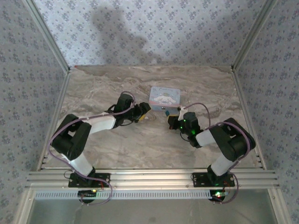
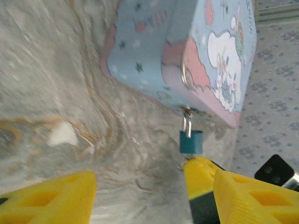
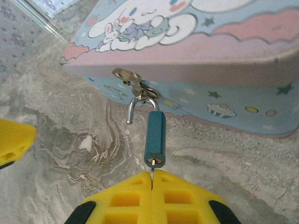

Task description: Unlock a padlock with a key

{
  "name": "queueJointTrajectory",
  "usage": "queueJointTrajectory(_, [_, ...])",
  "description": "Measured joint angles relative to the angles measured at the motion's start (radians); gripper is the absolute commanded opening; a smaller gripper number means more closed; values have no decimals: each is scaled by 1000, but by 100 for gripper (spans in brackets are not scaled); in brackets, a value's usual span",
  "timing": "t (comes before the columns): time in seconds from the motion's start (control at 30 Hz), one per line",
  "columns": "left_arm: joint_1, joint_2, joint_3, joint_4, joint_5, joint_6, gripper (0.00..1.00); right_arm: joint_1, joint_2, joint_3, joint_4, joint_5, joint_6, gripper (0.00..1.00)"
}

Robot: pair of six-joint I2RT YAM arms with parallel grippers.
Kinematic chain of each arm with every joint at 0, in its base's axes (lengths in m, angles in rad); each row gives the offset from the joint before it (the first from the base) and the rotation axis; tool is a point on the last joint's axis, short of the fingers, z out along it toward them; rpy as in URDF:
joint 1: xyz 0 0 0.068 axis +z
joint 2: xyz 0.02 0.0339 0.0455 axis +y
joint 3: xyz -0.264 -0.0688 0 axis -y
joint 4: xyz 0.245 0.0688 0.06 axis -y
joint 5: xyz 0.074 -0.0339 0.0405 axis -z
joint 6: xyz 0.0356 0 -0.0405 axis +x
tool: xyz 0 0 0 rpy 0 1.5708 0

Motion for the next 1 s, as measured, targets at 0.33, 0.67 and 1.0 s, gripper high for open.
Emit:
queueJointTrajectory(0.33, [55, 82, 347, -300, -39, 272, 77, -21, 11, -2, -27, -52, 122, 25])
queueJointTrajectory(0.67, [55, 321, 623, -506, -31, 431, 75, -77, -53, -24, -90, -72, 121, 52])
queueJointTrajectory(1.0, [32, 417, 720, -605, -34, 486, 74, -135, -95, 26, -111, -203, 108, 65])
